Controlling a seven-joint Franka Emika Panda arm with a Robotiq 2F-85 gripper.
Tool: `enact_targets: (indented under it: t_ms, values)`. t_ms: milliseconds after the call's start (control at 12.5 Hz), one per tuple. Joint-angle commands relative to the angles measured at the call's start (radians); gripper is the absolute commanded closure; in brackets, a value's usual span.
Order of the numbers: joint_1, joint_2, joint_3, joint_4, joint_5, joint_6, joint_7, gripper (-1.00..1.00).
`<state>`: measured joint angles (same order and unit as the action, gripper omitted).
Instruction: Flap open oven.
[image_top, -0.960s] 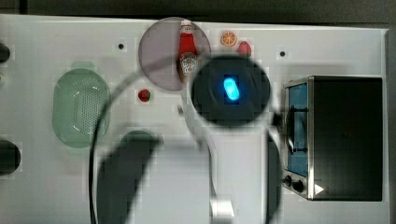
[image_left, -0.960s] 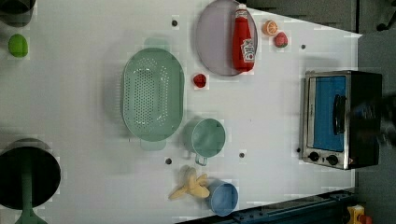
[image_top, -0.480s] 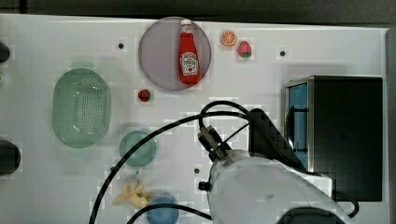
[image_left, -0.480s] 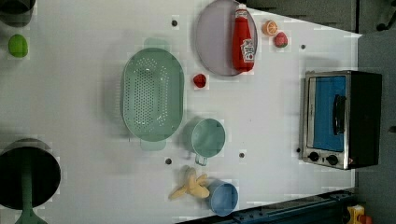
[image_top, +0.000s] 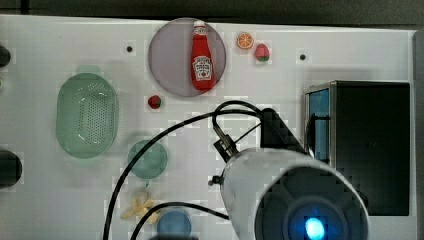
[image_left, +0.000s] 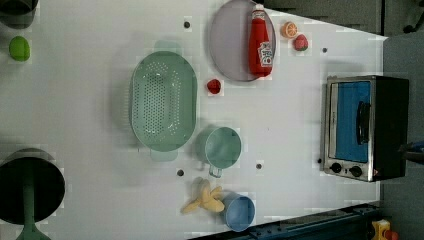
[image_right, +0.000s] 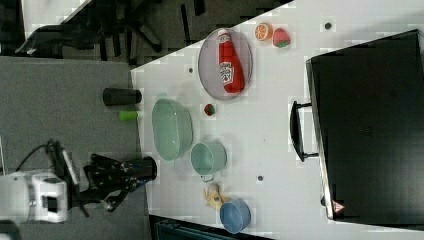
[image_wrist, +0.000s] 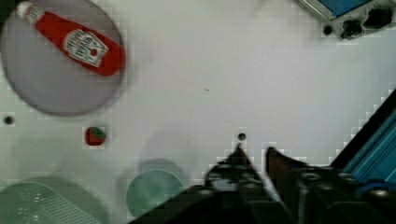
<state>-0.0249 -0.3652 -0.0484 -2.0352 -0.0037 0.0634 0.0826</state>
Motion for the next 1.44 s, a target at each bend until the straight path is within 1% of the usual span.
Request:
enact_targets:
  t_ms: [80,240,320,640,880,1200,1280,1440]
  values:
    - [-0.013,0.009,-0.031,-0.021,0.011,0.008,0.032,0.65]
    - [-0.018,0.032,-0.054,-0.034,0.000,0.044,-0.021,0.65]
    - [-0.021,0.046,-0.069,-0.040,-0.014,0.064,-0.087,0.65]
    - [-0.038,0.104,-0.133,-0.086,-0.086,0.181,-0.429,0.65]
    - [-0.057,0.148,-0.200,-0.128,-0.088,0.303,-0.690,0.65]
    - [-0.066,0.229,-0.289,-0.151,-0.088,0.464,-1.113,0.65]
    - [-0.068,0.251,-0.309,-0.151,-0.088,0.503,-1.171,0.65]
    - [-0.068,0.296,-0.342,-0.152,-0.088,0.562,-1.199,0.65]
